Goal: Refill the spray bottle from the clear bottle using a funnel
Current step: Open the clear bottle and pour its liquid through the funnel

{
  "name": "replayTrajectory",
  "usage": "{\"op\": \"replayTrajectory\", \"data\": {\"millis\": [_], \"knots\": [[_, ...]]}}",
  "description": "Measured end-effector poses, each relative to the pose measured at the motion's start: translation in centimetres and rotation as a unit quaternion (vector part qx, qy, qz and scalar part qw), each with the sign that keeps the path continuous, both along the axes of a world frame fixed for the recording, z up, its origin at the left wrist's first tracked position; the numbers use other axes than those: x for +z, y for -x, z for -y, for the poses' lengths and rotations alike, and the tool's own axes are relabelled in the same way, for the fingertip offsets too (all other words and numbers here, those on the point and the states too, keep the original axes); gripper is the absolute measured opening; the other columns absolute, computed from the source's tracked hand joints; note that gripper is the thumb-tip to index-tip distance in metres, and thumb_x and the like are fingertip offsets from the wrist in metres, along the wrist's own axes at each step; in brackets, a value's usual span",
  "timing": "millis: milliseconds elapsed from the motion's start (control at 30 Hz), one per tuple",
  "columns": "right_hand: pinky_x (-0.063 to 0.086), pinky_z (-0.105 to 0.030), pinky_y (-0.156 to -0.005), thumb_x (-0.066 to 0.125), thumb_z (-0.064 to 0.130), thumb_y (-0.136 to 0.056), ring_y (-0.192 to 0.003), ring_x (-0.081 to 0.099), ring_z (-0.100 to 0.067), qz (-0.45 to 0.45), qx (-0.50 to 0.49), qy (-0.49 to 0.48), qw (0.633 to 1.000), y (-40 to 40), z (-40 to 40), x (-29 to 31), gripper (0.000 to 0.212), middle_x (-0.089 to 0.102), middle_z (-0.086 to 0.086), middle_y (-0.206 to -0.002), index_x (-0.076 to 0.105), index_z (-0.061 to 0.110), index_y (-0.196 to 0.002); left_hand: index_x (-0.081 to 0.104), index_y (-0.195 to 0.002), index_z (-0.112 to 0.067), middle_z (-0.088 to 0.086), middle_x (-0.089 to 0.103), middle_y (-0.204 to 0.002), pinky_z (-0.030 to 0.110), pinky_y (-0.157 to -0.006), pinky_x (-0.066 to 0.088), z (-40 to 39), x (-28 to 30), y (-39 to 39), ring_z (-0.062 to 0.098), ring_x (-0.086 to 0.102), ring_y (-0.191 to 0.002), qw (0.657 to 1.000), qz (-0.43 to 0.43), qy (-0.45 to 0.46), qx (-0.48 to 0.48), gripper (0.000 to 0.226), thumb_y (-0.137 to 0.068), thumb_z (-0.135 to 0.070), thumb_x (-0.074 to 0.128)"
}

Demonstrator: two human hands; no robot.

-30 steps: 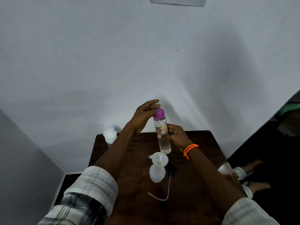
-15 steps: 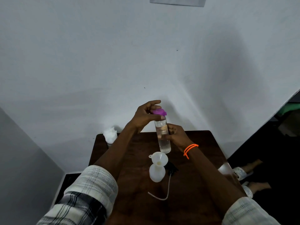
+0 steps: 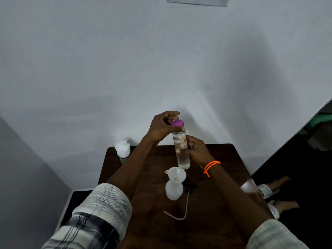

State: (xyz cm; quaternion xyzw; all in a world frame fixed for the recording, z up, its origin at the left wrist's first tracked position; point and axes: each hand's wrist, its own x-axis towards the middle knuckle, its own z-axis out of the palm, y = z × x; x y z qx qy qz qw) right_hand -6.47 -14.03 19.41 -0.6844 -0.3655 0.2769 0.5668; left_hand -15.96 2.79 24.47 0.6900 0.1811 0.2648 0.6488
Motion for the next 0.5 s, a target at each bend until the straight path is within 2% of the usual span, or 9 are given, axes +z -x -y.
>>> {"op": "replayTrajectory", "data": {"millis": [100,200,267,333,400,500], "knots": [[0.056,-0.046,-0.096,0.087,0.003,-0.070,-0.102,0.073,-0.023,-0.002,0.000,-0.007,1.000,0.07,-0.01,0.03,0.052,0.077,-0.004,-0.107,0.071,0.017,-0.117,0.071,-0.118,-0.026,-0.002,0.067,-0.101,0.023,-0.080,0.056,0.46,0.22,-0.15,0.005,0.065,-0.084,0.999,-0.004,-0.034,0.011,0.064,-0.058,-0.023,0.097],[0.056,-0.049,-0.097,0.088,0.004,-0.069,-0.102,0.073,-0.024,-0.005,-0.002,-0.009,1.000,0.14,-0.10,0.06,0.053,0.077,-0.005,-0.108,0.070,0.018,-0.118,0.065,-0.126,-0.029,0.000,0.065,-0.117,0.024,-0.087,0.055,0.39,0.46,-0.30,0.008,0.065,-0.103,0.999,-0.013,-0.002,-0.031,0.067,-0.064,-0.034,0.089],[0.056,-0.049,-0.097,0.087,0.003,-0.069,-0.102,0.073,-0.024,-0.004,-0.005,-0.009,1.000,0.14,-0.14,0.03,0.054,0.077,-0.005,-0.107,0.070,0.016,-0.118,0.061,-0.132,-0.025,0.005,0.064,-0.129,0.029,-0.098,0.053,0.17,0.46,-0.29,0.013,0.061,-0.120,0.997,-0.009,0.024,-0.067,0.068,-0.066,-0.028,0.080],[0.056,-0.050,-0.097,0.087,0.002,-0.068,-0.102,0.073,-0.024,-0.008,-0.008,-0.010,1.000,0.07,-0.12,0.01,0.054,0.077,-0.006,-0.107,0.070,0.016,-0.118,0.061,-0.133,-0.016,0.009,0.066,-0.130,0.034,-0.101,0.052,-0.10,0.26,-0.16,0.018,0.061,-0.123,0.995,-0.001,0.028,-0.092,0.063,-0.072,-0.009,0.073],[0.055,-0.051,-0.097,0.087,0.001,-0.068,-0.102,0.073,-0.025,-0.010,-0.009,-0.010,1.000,0.02,-0.10,-0.02,0.055,0.077,-0.006,-0.107,0.071,0.016,-0.118,0.064,-0.129,-0.011,0.010,0.070,-0.123,0.038,-0.099,0.053,-0.22,0.07,0.04,0.023,0.066,-0.117,0.995,0.005,0.024,-0.095,0.058,-0.073,0.005,0.075],[0.056,-0.052,-0.096,0.088,0.002,-0.068,-0.101,0.073,-0.025,-0.002,-0.011,-0.003,1.000,-0.14,-0.08,-0.18,0.053,0.077,-0.006,-0.106,0.071,0.016,-0.116,0.071,-0.119,-0.013,0.011,0.075,-0.109,0.043,-0.096,0.056,-0.05,0.20,0.06,0.025,0.071,-0.102,0.998,0.012,0.022,-0.054,0.056,-0.066,-0.001,0.087]]}}
